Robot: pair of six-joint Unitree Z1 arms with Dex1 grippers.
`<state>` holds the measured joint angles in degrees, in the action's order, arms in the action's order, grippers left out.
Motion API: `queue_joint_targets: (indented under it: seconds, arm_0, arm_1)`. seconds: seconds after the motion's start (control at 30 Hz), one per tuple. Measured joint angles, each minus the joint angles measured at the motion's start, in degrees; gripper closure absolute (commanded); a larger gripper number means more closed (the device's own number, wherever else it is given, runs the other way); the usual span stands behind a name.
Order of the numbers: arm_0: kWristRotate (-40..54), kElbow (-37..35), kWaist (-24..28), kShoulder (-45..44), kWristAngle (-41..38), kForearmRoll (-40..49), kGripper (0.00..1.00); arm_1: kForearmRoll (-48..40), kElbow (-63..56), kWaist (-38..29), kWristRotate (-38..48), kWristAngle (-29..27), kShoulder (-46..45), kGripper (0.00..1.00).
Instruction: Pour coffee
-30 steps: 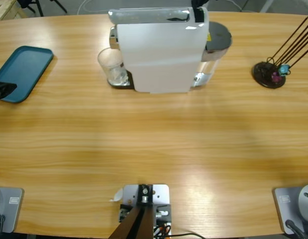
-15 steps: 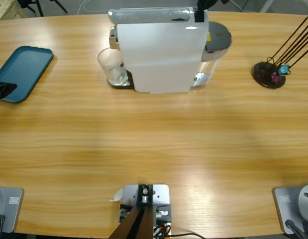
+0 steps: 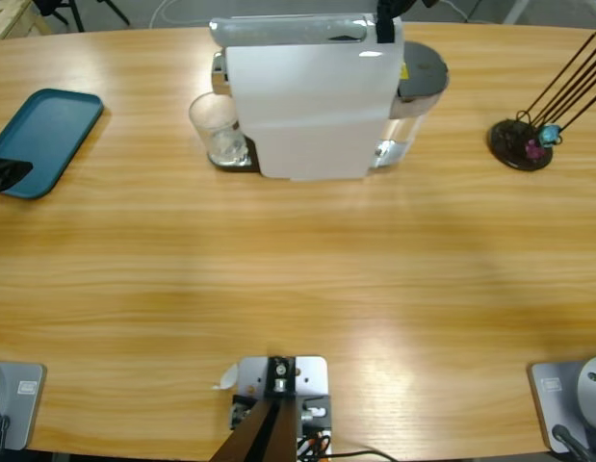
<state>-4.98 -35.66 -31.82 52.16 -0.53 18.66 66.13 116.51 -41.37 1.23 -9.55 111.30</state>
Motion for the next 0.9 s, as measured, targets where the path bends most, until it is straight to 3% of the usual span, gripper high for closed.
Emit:
queue_joint_targets:
  seconds: [0.73,0.77,0.8,0.83,0.87,0.9]
  arm_0:
    - [0.0,0.0,0.0,0.0,0.0,0.0,0.0]
    - [0.0,0.0,0.0,0.0,0.0,0.0,0.0]
    - [0.0,0.0,0.0,0.0,0.0,0.0,0.0]
    - [0.0,0.0,0.0,0.0,0.0,0.0,0.0]
    - [0.0,0.0,0.0,0.0,0.0,0.0,0.0]
    - [0.0,0.0,0.0,0.0,0.0,0.0,0.0]
  arm_1:
    - [-3.9,-4.2,0.1,0.0,1.7,-1.8,1.0]
    - [-3.9,-4.2,0.1,0.0,1.7,-1.8,0.663]
    - [-3.9,-4.2,0.1,0.0,1.7,-1.9,0.236]
    - [-4.2,-4.3,0.1,0.0,1.7,-2.2,0.089]
    - [-4.8,-4.6,0.0,0.0,1.7,-2.6,0.008]
    - [-5.4,-4.7,0.0,0.0,1.7,-2.9,0.0]
